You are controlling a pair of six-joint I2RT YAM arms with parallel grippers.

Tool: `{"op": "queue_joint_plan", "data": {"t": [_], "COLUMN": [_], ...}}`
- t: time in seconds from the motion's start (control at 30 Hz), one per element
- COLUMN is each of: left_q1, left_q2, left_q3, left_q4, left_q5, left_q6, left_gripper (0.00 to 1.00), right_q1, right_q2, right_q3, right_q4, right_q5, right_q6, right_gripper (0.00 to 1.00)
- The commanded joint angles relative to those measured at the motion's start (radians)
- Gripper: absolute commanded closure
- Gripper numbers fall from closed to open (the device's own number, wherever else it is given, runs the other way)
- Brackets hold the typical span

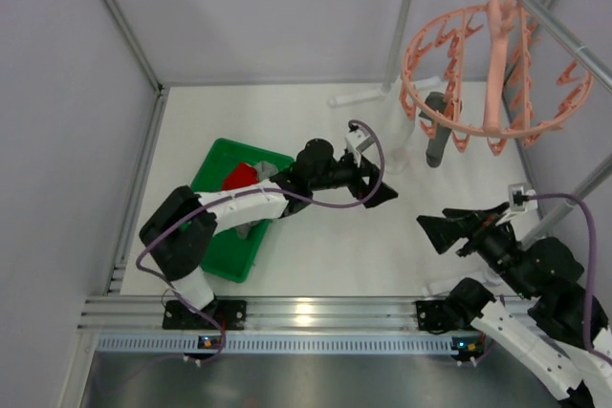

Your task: Remove the socks clipped to the hanger

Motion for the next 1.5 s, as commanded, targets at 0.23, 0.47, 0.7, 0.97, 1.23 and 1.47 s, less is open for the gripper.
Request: {"op": "queue_joint_plan", "data": {"t": [0.23,0.47,0.7,0.97,1.23,1.47], "left_q1": [0.029,0.031,0.023,0.029,0.023,0.016], "left_q2": [0.382,0.566,0.697,0.91,0.959,0.877], "left_q3": [0.253,0.405,0.555,0.848,0.93,0.829], "left_q4": [0.521,0.521,0.597,0.64,0.717,0.717], "left_q5": [0.187,0.016,0.104,0.287,0.31,0.31], "left_q6": [-0.007,-0.076,-0.189,-0.3,-0.364,-0.42], "left_gripper": [0.01,0.02,0.01,0.01,0.24,1.0], "right_q1": [-0.009,-0.009,-0.009,-0.011,-0.014,-0.015], "right_q2": [-0.032,-0.042,-0.029,-0.032,-0.025,-0.011], "right_q3": [0.217,0.254,0.261,0.318,0.321,0.263], "right_q4": [-0.193,-0.225,-0.234,-0.29,-0.308,-0.254], "right_q5": [-0.072,-0.056,-0.049,-0.028,-0.014,-0.011], "right_q6": [0.003,0.011,0.008,0.018,0.018,0.04], "right_gripper": [0.01,0.01,0.01,0.01,0.02,0.01]}}
